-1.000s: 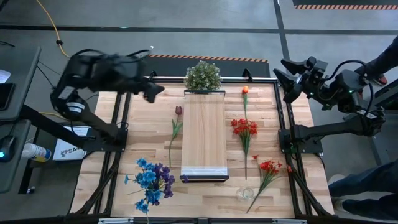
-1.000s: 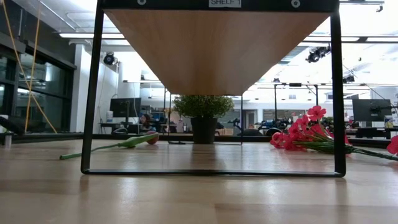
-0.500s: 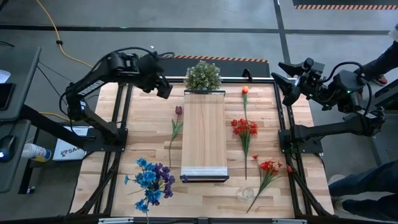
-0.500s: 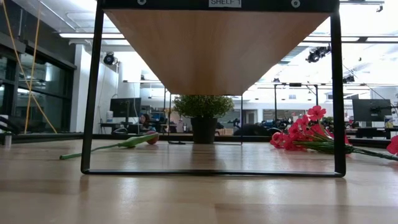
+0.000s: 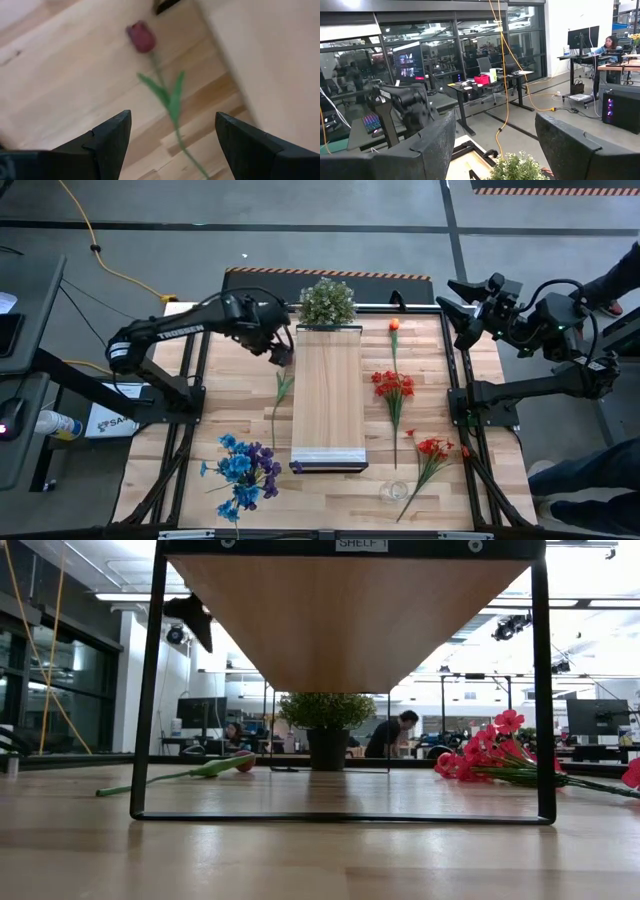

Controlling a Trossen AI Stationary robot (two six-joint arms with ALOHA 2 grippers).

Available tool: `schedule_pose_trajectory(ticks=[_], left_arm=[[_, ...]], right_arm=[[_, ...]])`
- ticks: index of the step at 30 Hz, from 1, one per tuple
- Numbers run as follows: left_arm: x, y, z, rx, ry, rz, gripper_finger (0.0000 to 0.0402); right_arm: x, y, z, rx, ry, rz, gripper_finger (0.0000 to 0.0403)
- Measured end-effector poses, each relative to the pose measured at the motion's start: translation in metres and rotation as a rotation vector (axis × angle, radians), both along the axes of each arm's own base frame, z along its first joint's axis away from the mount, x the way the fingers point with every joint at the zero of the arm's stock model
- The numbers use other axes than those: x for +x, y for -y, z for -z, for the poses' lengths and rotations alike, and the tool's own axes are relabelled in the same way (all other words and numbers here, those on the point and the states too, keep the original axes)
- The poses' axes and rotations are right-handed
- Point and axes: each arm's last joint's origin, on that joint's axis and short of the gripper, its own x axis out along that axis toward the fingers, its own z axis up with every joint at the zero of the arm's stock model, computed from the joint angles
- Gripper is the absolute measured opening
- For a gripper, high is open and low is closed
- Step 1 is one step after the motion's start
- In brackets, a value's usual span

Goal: Pick and place flowers into a vace then onto a shelf
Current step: Put the red tulip into the left transparent vase

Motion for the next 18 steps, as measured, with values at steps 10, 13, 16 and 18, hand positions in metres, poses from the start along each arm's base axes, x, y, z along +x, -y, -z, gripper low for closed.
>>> schedule_pose_trajectory(ticks=[10, 13, 16, 18], left_arm=[[0.001, 0.001, 0.039, -0.045, -0.016, -0.008, 0.0319], [0.006, 0.0, 0.048, -0.051, 0.034, 0.026, 0.0319], [0.008, 0.0, 0.055, -0.059, 0.062, 0.051, 0.0319], [0.007, 0.001, 0.06, -0.07, 0.063, 0.058, 0.0319]], right_arm=[[0.0, 0.0, 0.0, 0.001, 0.001, 0.0, 0.0262], [0.0, 0.0, 0.0, 0.002, 0.001, 0.0, 0.0262], [0.0, 0.0, 0.0, 0.012, 0.007, -0.002, 0.0262], [0.0, 0.0, 0.0, 0.022, 0.014, -0.003, 0.0262]])
